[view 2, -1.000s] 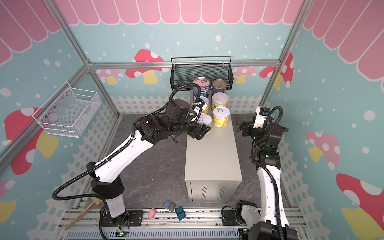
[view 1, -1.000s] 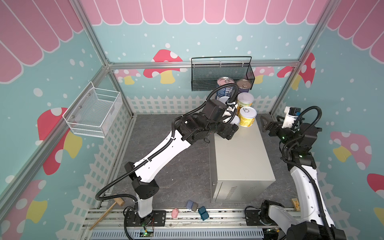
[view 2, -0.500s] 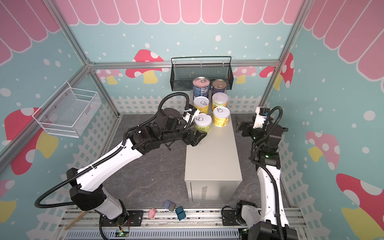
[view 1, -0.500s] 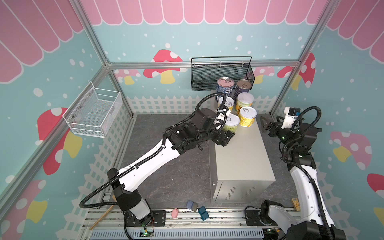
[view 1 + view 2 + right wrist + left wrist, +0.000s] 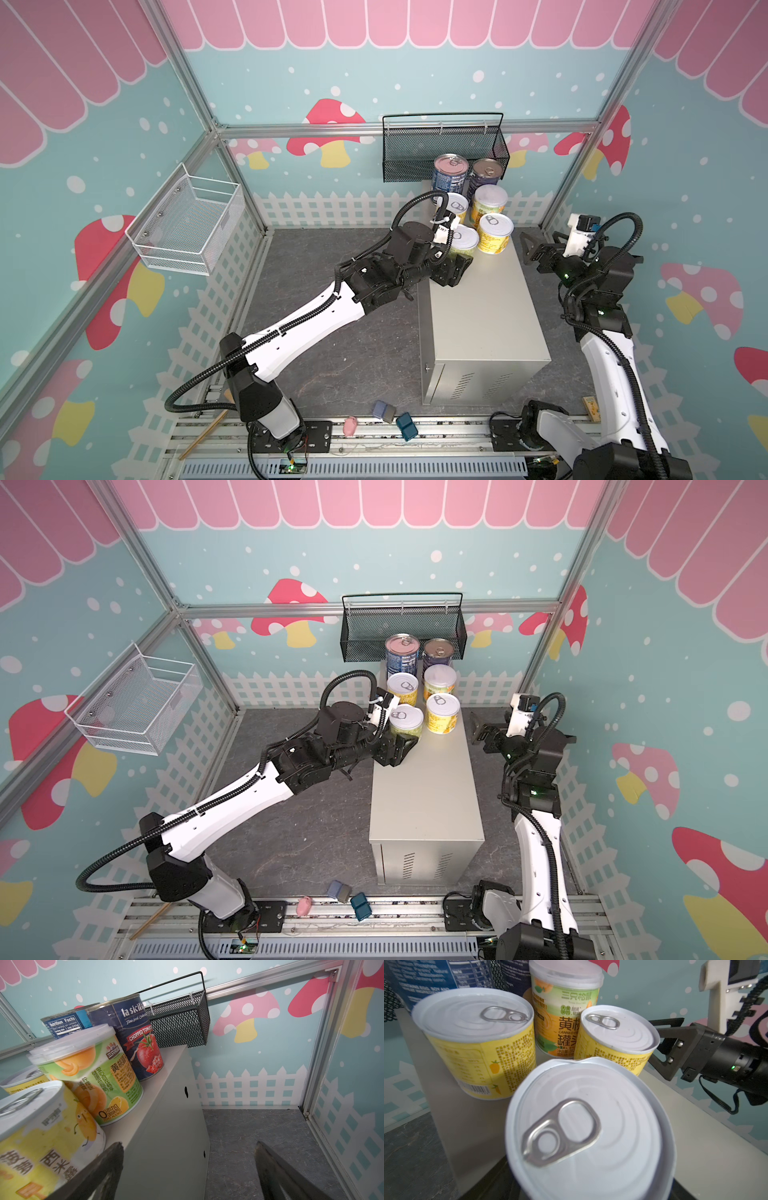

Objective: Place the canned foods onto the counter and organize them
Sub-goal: 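Set the green-labelled can beside the yellow cans and open the left gripper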

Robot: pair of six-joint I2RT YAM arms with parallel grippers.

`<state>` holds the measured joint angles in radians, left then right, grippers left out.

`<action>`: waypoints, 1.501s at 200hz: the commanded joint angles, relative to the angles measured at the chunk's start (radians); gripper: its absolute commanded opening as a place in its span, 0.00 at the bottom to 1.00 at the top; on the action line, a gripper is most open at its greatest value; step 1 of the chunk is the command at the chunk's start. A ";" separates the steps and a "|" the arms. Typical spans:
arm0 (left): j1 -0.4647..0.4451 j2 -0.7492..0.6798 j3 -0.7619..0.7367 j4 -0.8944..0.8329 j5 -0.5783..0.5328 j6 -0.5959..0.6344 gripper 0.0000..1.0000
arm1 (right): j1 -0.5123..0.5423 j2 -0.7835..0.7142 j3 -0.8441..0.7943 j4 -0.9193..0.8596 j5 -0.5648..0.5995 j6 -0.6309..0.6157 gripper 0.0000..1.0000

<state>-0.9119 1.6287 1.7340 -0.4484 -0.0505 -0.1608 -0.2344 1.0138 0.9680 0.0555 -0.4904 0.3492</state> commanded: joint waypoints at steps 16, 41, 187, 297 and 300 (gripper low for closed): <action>0.004 0.008 -0.005 0.027 -0.067 0.004 0.75 | 0.006 -0.012 -0.011 0.021 -0.012 -0.002 1.00; 0.005 0.018 0.002 0.026 -0.083 0.022 0.75 | 0.006 -0.011 -0.009 0.021 -0.010 -0.004 1.00; 0.042 0.078 0.038 0.036 -0.052 0.026 0.75 | 0.009 -0.003 0.004 0.014 -0.008 -0.013 0.99; 0.044 0.081 0.032 0.037 -0.046 0.021 0.77 | 0.009 -0.005 -0.004 0.015 -0.011 -0.016 0.99; 0.044 0.081 0.032 0.036 -0.045 0.020 0.77 | 0.008 -0.004 -0.005 0.015 -0.011 -0.016 1.00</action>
<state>-0.8772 1.6852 1.7550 -0.3786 -0.1089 -0.1345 -0.2337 1.0138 0.9680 0.0555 -0.4900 0.3450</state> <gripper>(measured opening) 0.762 0.995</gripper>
